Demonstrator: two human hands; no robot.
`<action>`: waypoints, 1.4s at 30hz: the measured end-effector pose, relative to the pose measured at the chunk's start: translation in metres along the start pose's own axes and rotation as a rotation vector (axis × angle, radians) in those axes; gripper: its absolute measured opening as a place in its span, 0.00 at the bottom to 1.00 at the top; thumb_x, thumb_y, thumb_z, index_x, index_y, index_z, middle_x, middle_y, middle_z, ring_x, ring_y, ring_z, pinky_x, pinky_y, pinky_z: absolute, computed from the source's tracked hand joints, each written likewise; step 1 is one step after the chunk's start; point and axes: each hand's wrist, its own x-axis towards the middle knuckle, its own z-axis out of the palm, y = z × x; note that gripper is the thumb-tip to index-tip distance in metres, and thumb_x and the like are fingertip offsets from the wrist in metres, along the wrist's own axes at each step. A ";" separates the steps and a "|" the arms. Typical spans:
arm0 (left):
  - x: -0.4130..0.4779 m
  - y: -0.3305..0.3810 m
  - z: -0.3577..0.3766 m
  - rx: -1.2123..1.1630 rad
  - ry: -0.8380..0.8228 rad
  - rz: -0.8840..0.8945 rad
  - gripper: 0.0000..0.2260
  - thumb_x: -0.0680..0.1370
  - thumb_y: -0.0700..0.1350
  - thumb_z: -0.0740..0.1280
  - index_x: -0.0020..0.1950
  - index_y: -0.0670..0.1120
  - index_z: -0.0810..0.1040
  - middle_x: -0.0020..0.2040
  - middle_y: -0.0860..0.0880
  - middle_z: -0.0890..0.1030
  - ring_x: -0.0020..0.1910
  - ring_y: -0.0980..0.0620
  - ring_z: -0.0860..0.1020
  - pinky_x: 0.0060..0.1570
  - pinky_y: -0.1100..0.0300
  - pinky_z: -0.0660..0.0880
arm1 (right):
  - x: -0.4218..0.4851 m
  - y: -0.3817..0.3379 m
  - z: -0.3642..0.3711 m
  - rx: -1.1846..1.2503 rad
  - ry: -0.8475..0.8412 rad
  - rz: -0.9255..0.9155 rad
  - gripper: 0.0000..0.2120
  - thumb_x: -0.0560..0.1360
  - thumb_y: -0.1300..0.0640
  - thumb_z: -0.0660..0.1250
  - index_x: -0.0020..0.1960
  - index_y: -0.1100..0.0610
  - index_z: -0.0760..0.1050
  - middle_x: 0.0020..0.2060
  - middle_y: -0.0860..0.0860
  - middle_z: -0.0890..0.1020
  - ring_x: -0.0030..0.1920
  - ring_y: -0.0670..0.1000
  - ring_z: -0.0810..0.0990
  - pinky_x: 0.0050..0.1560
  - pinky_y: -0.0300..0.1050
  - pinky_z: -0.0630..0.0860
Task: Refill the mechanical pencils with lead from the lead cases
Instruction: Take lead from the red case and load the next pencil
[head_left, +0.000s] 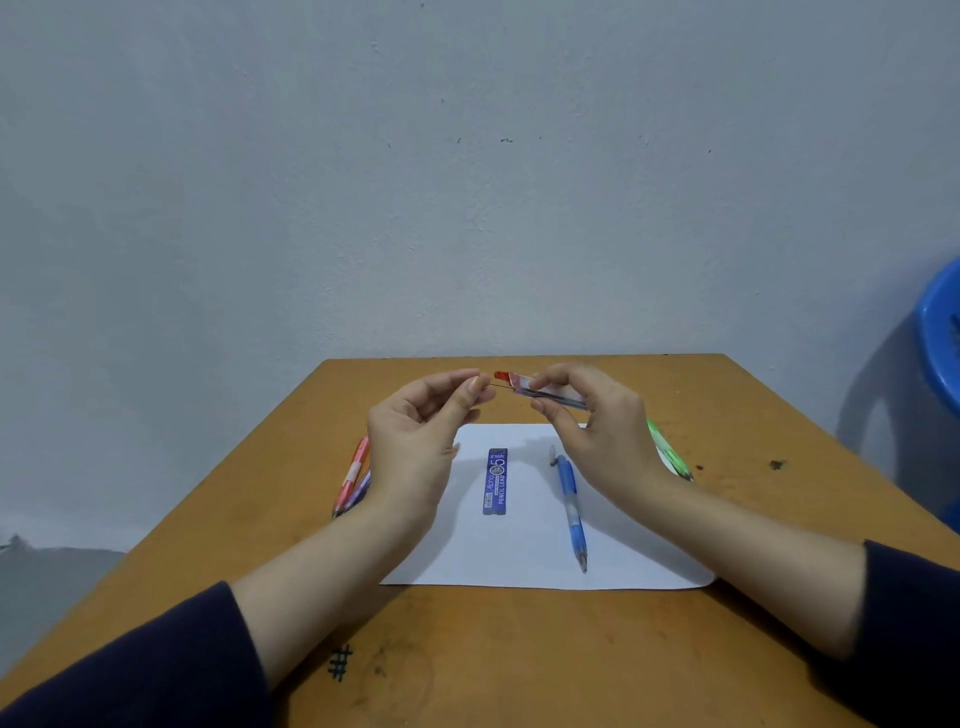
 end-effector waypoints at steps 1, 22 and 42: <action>0.001 0.000 0.000 -0.002 0.009 0.018 0.05 0.74 0.41 0.69 0.48 0.45 0.82 0.43 0.49 0.86 0.47 0.52 0.84 0.46 0.63 0.79 | 0.000 0.000 0.000 0.001 -0.006 0.005 0.07 0.72 0.61 0.70 0.49 0.55 0.79 0.44 0.41 0.79 0.46 0.49 0.80 0.46 0.58 0.78; 0.009 -0.007 -0.009 0.161 0.040 0.096 0.14 0.75 0.39 0.70 0.59 0.51 0.78 0.40 0.51 0.85 0.39 0.59 0.81 0.46 0.66 0.78 | 0.004 0.004 -0.003 0.114 -0.082 0.104 0.25 0.72 0.70 0.68 0.63 0.49 0.74 0.46 0.45 0.79 0.48 0.47 0.79 0.50 0.35 0.78; 0.016 -0.016 -0.013 0.190 0.029 0.060 0.14 0.74 0.39 0.71 0.58 0.51 0.80 0.40 0.51 0.85 0.39 0.59 0.81 0.47 0.63 0.79 | 0.007 -0.005 -0.008 0.138 -0.090 0.166 0.15 0.74 0.63 0.70 0.59 0.52 0.76 0.41 0.40 0.79 0.45 0.44 0.79 0.42 0.29 0.74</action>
